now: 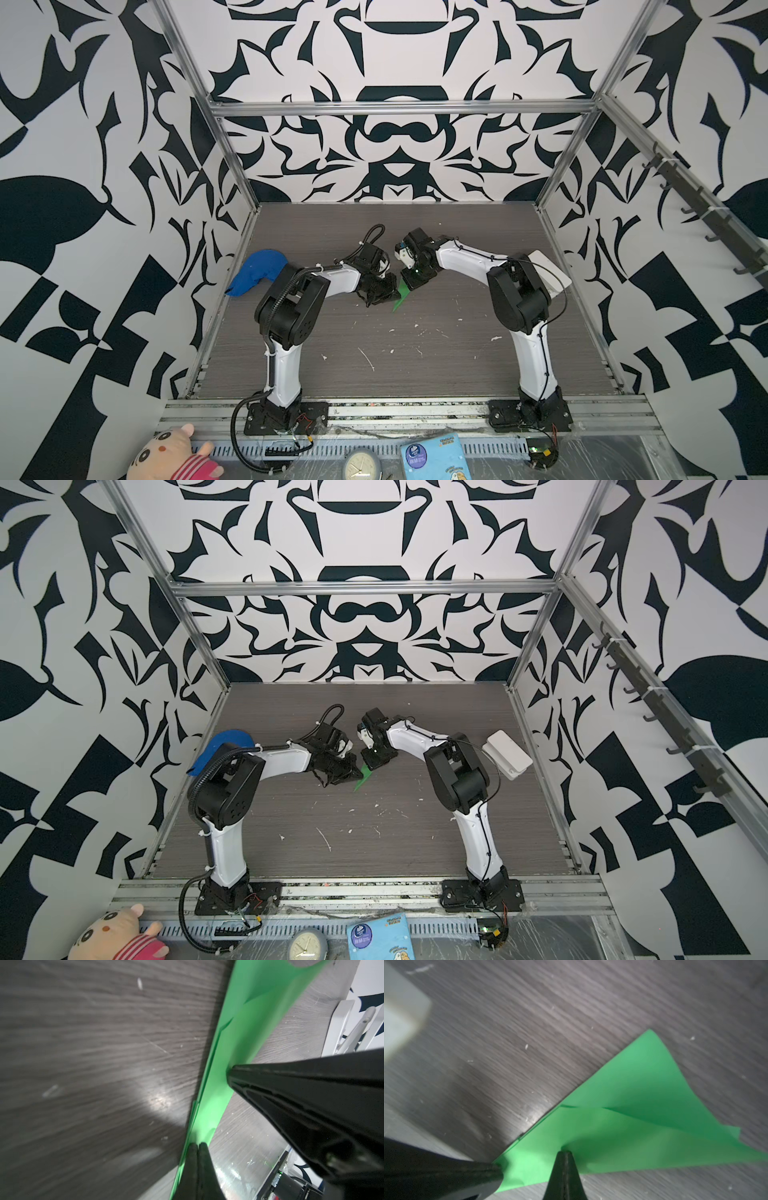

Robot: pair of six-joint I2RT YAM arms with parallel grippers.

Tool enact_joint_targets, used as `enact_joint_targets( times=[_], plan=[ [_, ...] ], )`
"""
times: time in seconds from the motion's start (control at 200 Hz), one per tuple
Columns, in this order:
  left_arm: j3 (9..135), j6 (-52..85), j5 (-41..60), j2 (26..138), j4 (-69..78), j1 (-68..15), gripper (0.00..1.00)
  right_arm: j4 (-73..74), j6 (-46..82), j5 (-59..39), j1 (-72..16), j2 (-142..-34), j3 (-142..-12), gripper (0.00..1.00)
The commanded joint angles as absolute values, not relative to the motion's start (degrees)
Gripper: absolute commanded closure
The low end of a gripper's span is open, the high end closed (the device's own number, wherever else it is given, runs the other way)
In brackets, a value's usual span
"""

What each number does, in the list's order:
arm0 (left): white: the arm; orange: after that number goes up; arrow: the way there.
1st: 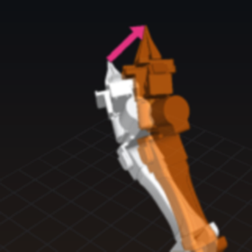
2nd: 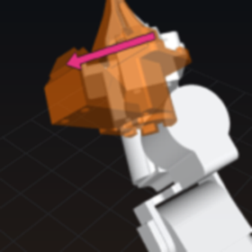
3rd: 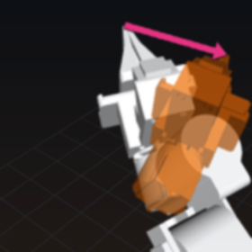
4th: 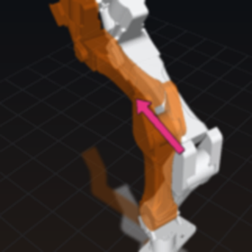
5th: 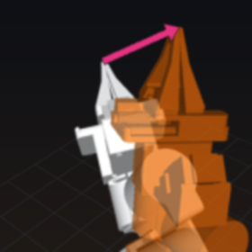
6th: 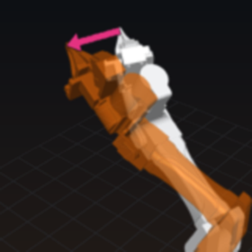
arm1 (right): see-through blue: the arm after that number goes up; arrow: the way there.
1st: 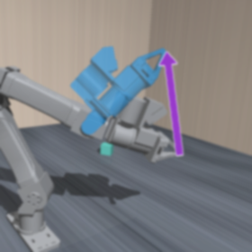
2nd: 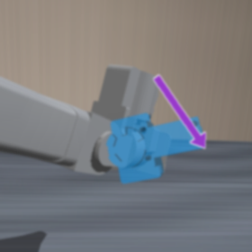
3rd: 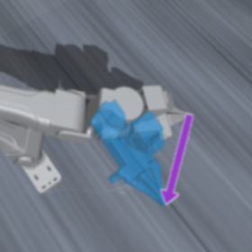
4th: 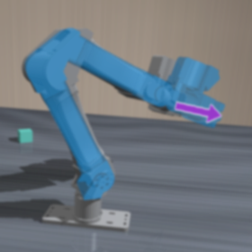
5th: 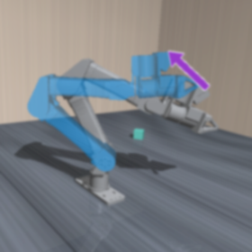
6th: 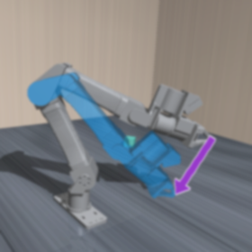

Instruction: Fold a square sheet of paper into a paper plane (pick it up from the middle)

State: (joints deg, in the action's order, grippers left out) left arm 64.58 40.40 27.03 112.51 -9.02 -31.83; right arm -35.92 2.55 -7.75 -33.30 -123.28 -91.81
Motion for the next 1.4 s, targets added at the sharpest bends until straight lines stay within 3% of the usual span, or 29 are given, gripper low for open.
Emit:
enact_joint_targets(
  times=[0.0,0.555,0.875,1.15,1.395],
  plan=[
    [62.14,39.66,25.47,112.28,-14.37,-31.99,1.00,-38.24,1.58,-5.10,-32.05,-123.07,-93.55,1.00],
    [62.23,38.96,26.75,112.67,-14.14,-31.99,1.00,-36.36,-0.70,-6.52,-24.28,-126.18,-98.57,1.00],
    [62.70,39.02,26.72,113.08,-14.15,-31.99,1.00,-35.43,0.11,-9.26,-27.86,-117.09,-92.61,1.00],
    [62.93,39.02,26.61,113.19,-14.62,-31.99,1.00,-36.36,-0.29,-11.42,-30.59,-121.09,-93.70,1.00],
    [62.68,39.02,26.37,112.98,-14.68,-31.99,1.00,-37.79,-1.32,-7.61,-28.89,-124.23,-95.86,1.00]
  ],
)
